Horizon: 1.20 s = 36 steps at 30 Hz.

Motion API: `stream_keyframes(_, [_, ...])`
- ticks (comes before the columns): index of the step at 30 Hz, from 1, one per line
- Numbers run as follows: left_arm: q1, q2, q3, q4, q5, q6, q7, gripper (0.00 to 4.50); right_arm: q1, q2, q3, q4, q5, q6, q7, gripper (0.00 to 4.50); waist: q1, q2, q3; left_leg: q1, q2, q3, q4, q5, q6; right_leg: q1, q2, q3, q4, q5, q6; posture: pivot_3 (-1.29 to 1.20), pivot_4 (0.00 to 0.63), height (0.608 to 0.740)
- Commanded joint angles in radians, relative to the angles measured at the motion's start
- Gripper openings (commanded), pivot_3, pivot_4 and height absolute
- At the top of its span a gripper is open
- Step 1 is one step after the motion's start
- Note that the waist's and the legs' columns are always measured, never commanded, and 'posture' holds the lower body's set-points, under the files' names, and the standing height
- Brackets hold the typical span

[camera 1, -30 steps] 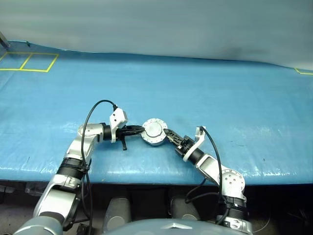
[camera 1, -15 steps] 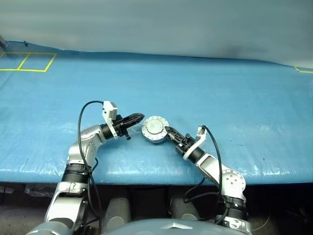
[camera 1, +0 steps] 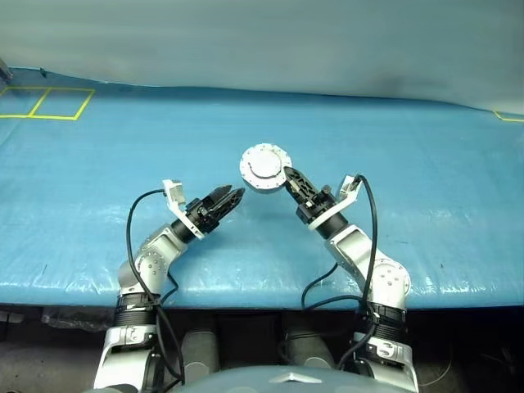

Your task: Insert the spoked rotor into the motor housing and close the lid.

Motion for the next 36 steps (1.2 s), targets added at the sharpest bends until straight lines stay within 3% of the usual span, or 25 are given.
stream_keyframes(1, [-0.017,-0.034,0.062,-0.041,-0.179,0.155,0.044,4.49,-0.022,0.033,0.030,-0.093,0.067,-0.014,0.017,1.14,-0.001,0.000,0.000,0.000,0.000,0.000,0.000,0.000,0.000,0.000,0.000,0.000,0.000,0.000,0.000,0.00,0.150,0.740])
stream_keyframes(7, [-0.026,-0.058,0.095,-0.047,-0.314,0.292,0.095,4.49,-0.018,0.026,0.059,-0.093,0.053,-0.018,0.021,1.14,-0.003,0.000,0.000,-0.001,0.000,-0.001,0.001,0.000,0.000,0.000,0.000,0.000,0.000,0.000,0.000,0.00,0.150,0.740])
stream_keyframes(14, [-0.054,-0.097,0.126,-0.024,-0.383,0.306,0.135,4.49,-0.005,0.011,0.097,-0.097,0.035,-0.013,0.027,1.14,-0.005,0.000,0.000,-0.001,0.000,-0.001,0.001,0.000,0.000,0.000,0.000,0.000,0.000,0.000,0.000,0.00,0.150,0.740])
stream_keyframes(27, [-0.107,-0.133,0.104,0.029,-0.335,0.272,0.126,4.49,0.010,0.010,0.149,-0.129,0.026,-0.020,0.032,1.14,-0.005,0.000,0.000,-0.001,-0.001,-0.001,0.001,0.000,0.000,0.000,0.000,0.000,-0.001,0.000,0.000,0.00,0.150,0.740])
stream_keyframes(30, [-0.107,-0.141,0.104,0.035,-0.328,0.258,0.127,3.90,0.010,0.007,0.152,-0.134,0.028,-0.022,0.032,1.14,-0.005,0.000,0.000,-0.001,-0.001,-0.001,0.001,0.000,0.000,0.000,0.000,0.000,-0.001,0.000,0.000,0.00,0.150,0.740])
stream_keyframes(34, [-0.103,-0.150,0.117,0.037,-0.331,0.243,0.135,2.64,0.011,0.006,0.152,-0.135,0.026,-0.023,0.032,1.14,-0.005,0.000,0.000,-0.002,-0.001,-0.001,0.001,0.000,0.000,0.000,0.000,0.000,-0.001,0.000,0.000,0.00,0.150,0.740])
stream_keyframes(36, [-0.102,-0.150,0.121,0.037,-0.335,0.246,0.137,2.57,0.011,0.005,0.153,-0.134,0.023,-0.024,0.032,1.14,-0.005,0.000,0.000,-0.002,-0.001,-0.001,0.001,0.000,0.000,0.000,0.000,-0.001,-0.001,0.000,0.000,0.00,0.150,0.740])
